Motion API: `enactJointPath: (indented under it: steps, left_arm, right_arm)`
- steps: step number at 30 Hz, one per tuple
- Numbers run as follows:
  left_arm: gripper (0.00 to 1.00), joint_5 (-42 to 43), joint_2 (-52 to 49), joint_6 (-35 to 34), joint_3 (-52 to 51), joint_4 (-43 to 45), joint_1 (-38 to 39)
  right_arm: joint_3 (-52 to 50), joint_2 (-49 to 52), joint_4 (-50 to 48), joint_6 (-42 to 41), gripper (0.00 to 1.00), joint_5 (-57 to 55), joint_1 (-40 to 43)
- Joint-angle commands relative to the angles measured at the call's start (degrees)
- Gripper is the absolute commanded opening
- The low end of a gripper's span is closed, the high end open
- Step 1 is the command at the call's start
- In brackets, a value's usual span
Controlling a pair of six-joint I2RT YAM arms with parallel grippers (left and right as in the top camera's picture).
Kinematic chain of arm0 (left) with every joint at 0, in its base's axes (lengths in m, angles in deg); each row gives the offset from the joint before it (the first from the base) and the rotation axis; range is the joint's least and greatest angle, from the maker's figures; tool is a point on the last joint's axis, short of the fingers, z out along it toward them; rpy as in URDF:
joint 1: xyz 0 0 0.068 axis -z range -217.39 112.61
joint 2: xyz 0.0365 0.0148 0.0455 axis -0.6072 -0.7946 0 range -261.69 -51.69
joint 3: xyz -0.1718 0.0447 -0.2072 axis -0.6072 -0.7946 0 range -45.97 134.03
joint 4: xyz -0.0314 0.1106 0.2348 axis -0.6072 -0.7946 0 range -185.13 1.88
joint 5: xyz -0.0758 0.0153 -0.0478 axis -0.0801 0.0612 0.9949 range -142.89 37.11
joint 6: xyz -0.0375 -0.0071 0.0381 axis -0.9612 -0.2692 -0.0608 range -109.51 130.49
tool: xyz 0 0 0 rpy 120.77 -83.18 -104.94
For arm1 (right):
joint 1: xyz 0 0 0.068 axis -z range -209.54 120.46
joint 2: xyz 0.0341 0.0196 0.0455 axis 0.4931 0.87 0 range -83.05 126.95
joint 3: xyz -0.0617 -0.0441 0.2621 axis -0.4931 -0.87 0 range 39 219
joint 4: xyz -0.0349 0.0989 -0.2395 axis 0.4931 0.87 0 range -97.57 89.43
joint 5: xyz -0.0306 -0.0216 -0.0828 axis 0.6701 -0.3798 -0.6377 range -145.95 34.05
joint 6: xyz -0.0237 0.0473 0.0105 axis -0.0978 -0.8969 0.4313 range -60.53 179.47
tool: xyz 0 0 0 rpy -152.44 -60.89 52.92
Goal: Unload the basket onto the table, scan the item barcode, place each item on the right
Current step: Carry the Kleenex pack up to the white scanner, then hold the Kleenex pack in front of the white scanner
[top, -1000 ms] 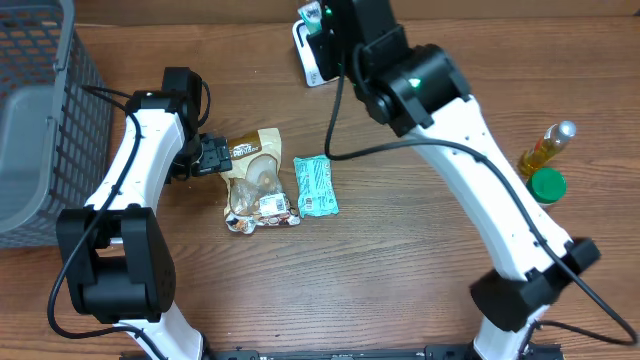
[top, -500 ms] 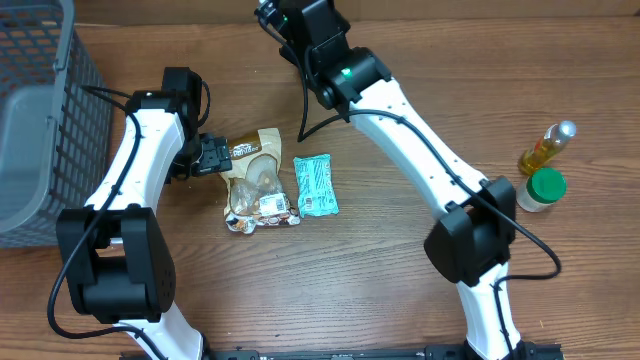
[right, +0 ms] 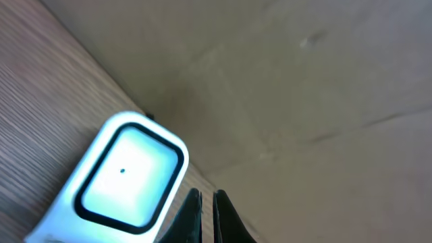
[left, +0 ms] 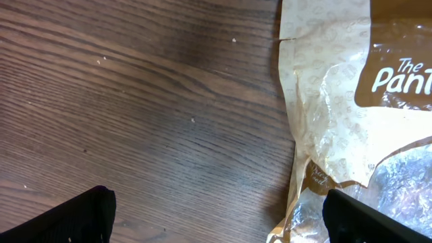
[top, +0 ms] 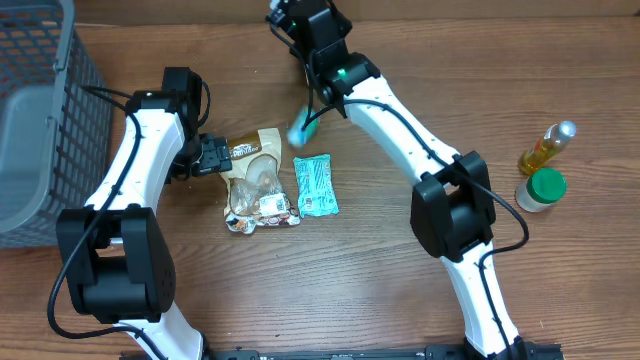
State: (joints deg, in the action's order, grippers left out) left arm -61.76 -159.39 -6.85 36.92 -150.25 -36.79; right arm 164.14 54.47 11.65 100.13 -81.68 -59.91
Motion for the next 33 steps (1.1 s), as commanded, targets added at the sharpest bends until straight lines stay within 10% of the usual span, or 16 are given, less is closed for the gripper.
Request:
enactJointPath:
  steps: [1, 13, 33]
  left_arm:
    - [1.00, -0.5, -0.4, 1.1, 0.8, 0.0, -0.2]
    - [1.00, -0.5, -0.4, 1.1, 0.9, 0.0, -0.2]
    - [0.99, -0.5, -0.4, 1.1, 0.9, 0.0, -0.2]
  right_arm:
    - [0.8, 0.9, 1.8, -3.9, 0.04, 0.9, 0.7]
    - [0.8, 0.7, 38.5, -43.6, 0.19, 8.0, 0.4]
    - [-2.2, 0.9, 43.3, -46.8, 0.40, 31.5, 0.2]
